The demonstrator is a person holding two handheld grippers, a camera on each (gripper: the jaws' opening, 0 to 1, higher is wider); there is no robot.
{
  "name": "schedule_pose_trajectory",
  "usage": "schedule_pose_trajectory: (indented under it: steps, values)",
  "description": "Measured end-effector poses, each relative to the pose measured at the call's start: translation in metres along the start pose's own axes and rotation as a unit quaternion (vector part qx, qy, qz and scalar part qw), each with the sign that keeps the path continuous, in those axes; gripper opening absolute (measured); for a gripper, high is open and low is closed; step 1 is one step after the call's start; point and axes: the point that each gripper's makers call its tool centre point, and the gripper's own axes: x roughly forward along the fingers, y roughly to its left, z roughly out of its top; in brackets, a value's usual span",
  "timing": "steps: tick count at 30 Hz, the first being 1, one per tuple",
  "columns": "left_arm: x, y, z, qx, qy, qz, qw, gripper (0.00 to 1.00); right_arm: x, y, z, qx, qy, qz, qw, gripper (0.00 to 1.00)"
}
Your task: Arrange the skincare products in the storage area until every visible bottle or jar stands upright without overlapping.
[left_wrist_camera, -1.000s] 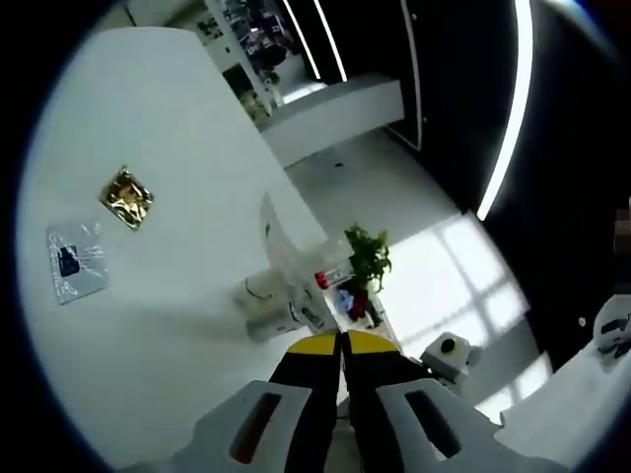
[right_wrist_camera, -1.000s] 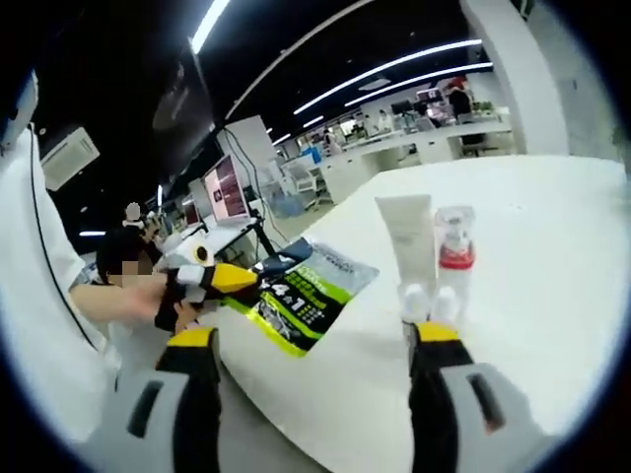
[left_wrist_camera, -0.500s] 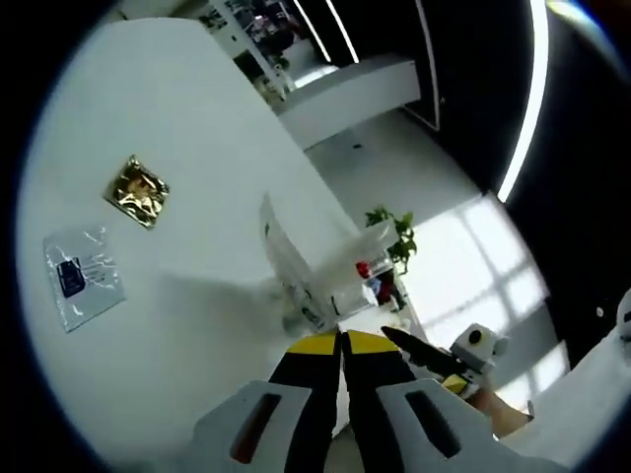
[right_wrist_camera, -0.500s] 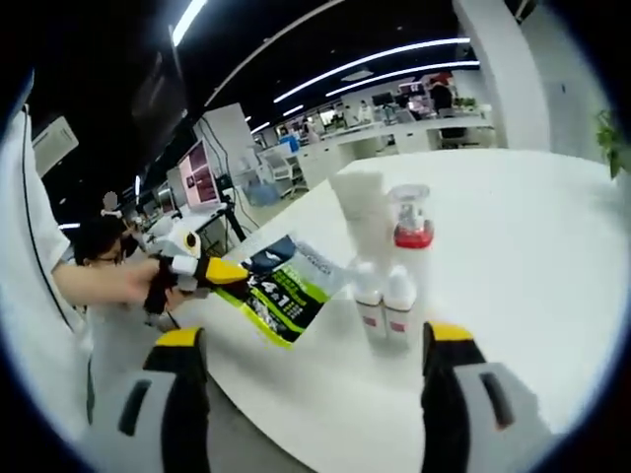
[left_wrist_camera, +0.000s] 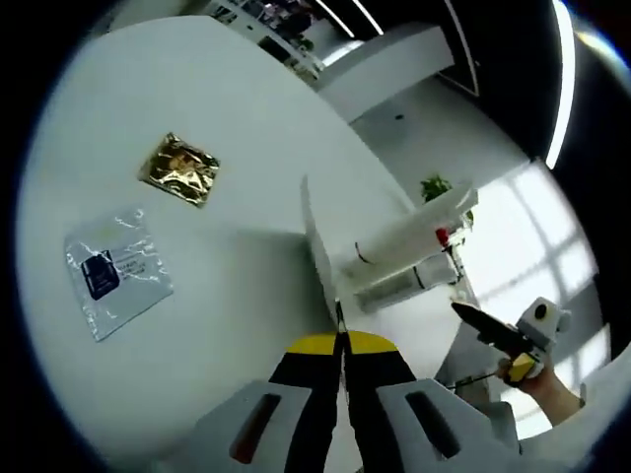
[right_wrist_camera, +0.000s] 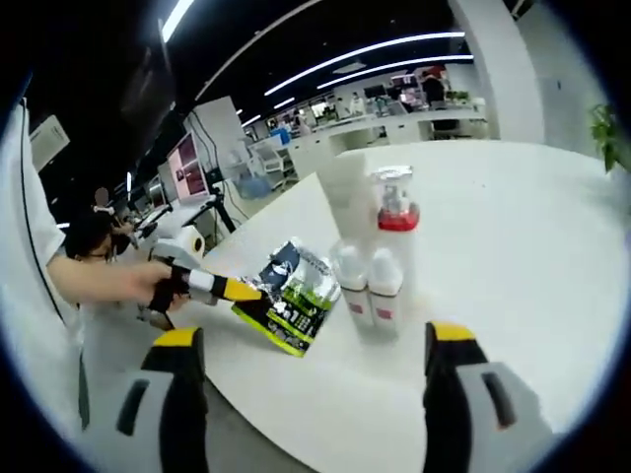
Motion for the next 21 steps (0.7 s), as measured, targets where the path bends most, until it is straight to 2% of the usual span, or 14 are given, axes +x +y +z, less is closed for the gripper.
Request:
schedule_pose_trajectory:
  steps: [4, 6, 12, 15, 19, 21]
  values:
    - [0.001, 0.011, -0.003, 0.012, 0.007, 0.031, 0.9994, 0.00, 0.000, -0.002, -0.001, 0.002, 0.001, -0.003, 1.0000, 0.92]
    - [0.002, 0.018, -0.006, 0.031, 0.017, 0.049, 0.9982, 0.00, 0.000, -0.003, -0.001, 0.003, 0.002, -0.004, 1.0000, 0.92]
    - [0.005, 0.020, -0.006, 0.068, 0.025, 0.064, 0.9953, 0.00, 0.000, -0.003, -0.003, 0.004, 0.003, -0.004, 1.0000, 0.92]
    - [0.006, 0.025, -0.005, 0.109, 0.036, 0.080, 0.9902, 0.00, 0.000, -0.003, -0.003, 0.005, 0.004, -0.004, 1.0000, 0.92]
    - [0.006, 0.025, -0.006, 0.140, 0.047, 0.087, 0.9852, 0.04, 0.000, -0.002, -0.004, 0.007, 0.004, -0.004, 1.0000, 0.92]
    - [0.004, 0.026, -0.005, 0.185, 0.057, 0.096, 0.9764, 0.08, 0.000, -0.003, -0.005, 0.008, 0.005, -0.004, 1.0000, 0.92]
